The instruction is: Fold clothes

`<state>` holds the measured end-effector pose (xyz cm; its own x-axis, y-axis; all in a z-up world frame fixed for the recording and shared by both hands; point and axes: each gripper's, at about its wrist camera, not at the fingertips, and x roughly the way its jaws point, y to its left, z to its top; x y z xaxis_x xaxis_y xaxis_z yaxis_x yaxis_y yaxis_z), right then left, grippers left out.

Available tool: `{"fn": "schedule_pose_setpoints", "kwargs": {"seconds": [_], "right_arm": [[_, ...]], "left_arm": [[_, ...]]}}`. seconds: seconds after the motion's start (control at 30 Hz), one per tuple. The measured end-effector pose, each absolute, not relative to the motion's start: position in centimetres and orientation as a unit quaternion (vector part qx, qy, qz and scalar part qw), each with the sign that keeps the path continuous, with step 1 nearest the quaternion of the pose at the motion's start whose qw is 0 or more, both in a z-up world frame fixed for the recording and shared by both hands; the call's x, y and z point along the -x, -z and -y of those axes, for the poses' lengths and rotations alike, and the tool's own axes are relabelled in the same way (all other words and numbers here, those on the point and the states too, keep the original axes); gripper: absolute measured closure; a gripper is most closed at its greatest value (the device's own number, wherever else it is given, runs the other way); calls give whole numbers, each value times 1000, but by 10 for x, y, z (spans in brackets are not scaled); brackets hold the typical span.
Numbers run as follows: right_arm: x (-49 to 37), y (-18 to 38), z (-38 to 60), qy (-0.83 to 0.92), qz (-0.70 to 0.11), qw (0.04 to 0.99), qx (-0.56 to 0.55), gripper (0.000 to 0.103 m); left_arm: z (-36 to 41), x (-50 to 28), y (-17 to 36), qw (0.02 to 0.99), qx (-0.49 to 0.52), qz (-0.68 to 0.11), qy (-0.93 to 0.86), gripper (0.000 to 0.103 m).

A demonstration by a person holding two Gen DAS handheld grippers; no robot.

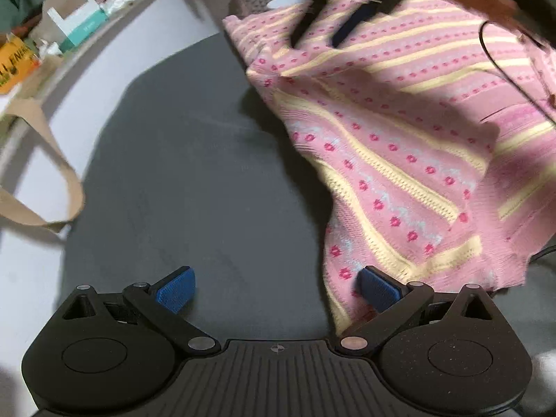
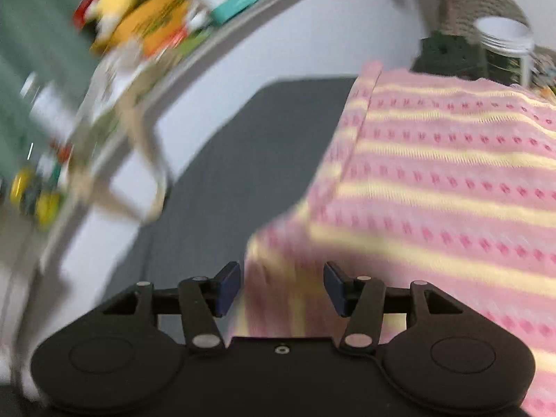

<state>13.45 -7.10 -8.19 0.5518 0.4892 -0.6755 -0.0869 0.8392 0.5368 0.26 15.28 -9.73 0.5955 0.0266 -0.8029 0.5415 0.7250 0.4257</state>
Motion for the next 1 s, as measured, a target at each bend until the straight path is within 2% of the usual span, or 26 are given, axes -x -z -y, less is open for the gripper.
{"fn": "schedule_pose_setpoints", "kwargs": {"seconds": [0.07,0.13,0.2,0.27,0.3,0.33,0.47,0.53,0.7,0.8,0.9,1.0], "right_arm": [[-161,85,69,-139,-442,848,-258,49],[-187,89,68,-107,-451,845,-267,48],[-210,96,65,-80,-469,841,-257,49],[-231,104,58,-80,-492,831,-246,55],[-240,107,54,-92,-499,827,-243,63],[-246,108,50,-103,-502,826,-236,64],[-269,107,21,-141,-504,830,-194,64],[-278,108,9,-148,-508,829,-179,58],[-292,100,-4,-165,-509,834,-137,55],[-284,86,4,-205,-506,829,-123,52],[-252,72,14,-274,-513,810,-75,50],[-201,64,24,-318,-513,796,-36,50]], "left_arm": [[-142,4,90,841,-375,-376,108,2],[-134,2,73,870,-354,-336,67,2],[-126,-6,62,891,-298,-337,65,2],[-110,-14,67,887,-282,-353,100,2],[-100,-14,73,879,-297,-353,116,2],[-90,-11,81,870,-323,-348,130,2],[-72,6,96,863,-360,-297,193,2],[-71,10,98,864,-345,-281,234,2],[-61,2,119,835,-323,-354,269,1],[-78,-13,122,836,-250,-408,268,0],[-97,-24,125,830,-184,-455,264,0],[-110,-28,123,834,-169,-464,246,0]]}}
